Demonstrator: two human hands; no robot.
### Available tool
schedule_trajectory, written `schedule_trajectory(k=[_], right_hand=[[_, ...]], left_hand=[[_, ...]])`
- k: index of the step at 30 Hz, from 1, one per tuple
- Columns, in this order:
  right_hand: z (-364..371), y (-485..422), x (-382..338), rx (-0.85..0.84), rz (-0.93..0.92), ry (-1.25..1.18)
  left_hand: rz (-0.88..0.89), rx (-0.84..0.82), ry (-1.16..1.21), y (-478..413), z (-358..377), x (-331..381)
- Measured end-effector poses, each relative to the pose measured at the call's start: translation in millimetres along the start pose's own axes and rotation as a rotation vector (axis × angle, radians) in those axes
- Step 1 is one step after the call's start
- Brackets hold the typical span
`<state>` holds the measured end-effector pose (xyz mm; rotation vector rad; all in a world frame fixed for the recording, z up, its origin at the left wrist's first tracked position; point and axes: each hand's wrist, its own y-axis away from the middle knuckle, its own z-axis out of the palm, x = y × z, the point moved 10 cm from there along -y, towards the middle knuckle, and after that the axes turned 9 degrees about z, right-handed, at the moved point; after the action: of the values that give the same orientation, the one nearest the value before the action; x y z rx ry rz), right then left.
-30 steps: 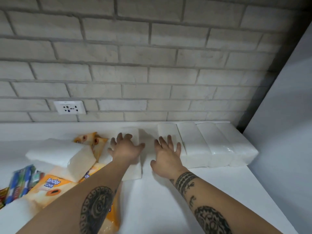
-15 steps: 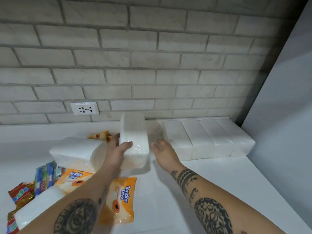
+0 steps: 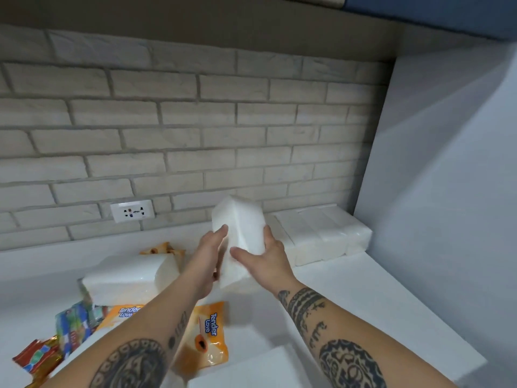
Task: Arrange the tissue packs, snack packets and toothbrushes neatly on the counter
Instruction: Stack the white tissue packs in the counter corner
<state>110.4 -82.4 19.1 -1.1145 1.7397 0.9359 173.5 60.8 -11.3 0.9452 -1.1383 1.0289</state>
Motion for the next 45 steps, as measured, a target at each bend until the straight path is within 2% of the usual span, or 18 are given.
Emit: schedule_trajectory(k=[2,5,7,10,15,21,27,33,45], right_hand=[[-9.5,15.4,-1.5,0.045,-0.056,0.122],[-26.6,28.0,2.8,0.029,-0.114,0.206],[-45.3,32.4,7.4,-0.003,-0.108,0.119],[-84.3,31.8,20.3,0.051,-0.043,-0.034],[-114.9,23.4,51.2,-0.024,0.14,-0.114],[-188.7,-13.7,75.1,0.149,0.075,-0.241],[-272.7,-88.9,118.4,0.341,0.119,-0.351],[-330.5,-142.6,139.9,0.395,0.155,-0.318],[-375.5,-211.4,150.8,0.542,0.12,-0.356]], left_hand=[[-0.039,-0.066,-0.024,12.8,29.6,3.7],[-0.032,-0.016,0.005,22.8,50.7,2.6],[-0.021,0.044,0.062,19.2,54.7,-2.3],[-0.001,0.067,0.123,11.7,68.6,-6.8],[0.028,-0.057,0.108,-2.7,122.8,-3.9],[0.082,-0.154,-0.044,-38.1,205.7,-5.5],[0.111,-0.241,-0.162,-84.3,301.6,-30.5],[0.091,-0.195,-0.214,-132.0,355.8,-41.4],[0.075,-0.115,-0.181,-192.4,401.7,-52.2]])
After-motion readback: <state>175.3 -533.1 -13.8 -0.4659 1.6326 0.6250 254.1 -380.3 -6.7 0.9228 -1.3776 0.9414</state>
